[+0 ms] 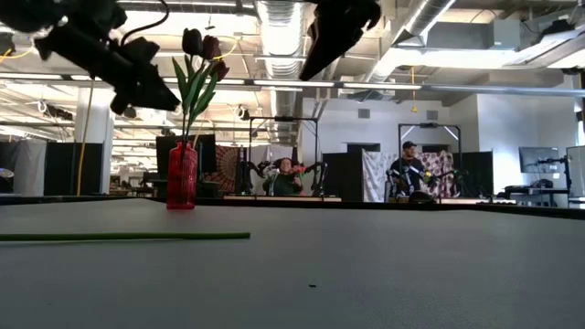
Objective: Sort flowers into vase by color
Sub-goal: Put the black tulip into the red vase
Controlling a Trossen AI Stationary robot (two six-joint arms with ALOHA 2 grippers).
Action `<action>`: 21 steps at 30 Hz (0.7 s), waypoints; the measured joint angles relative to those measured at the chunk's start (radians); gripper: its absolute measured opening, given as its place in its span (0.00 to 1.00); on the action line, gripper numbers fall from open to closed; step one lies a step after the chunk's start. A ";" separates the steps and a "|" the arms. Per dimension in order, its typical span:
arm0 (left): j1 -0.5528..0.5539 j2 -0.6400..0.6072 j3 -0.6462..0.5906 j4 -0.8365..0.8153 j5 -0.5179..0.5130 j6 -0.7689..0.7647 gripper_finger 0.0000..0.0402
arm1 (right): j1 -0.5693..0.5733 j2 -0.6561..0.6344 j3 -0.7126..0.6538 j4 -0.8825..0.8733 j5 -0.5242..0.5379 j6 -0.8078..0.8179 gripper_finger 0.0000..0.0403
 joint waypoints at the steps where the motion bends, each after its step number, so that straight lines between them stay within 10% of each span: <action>1: 0.000 -0.004 0.025 -0.061 0.001 0.006 0.23 | -0.002 0.002 0.000 0.001 -0.044 0.009 0.19; 6: 0.000 -0.013 0.154 -0.322 0.019 0.057 0.23 | 0.006 0.011 -0.004 0.006 -0.200 0.064 0.19; 21: -0.175 -0.044 0.235 -0.769 0.047 0.081 0.23 | 0.122 0.027 -0.146 0.298 -0.214 0.120 0.19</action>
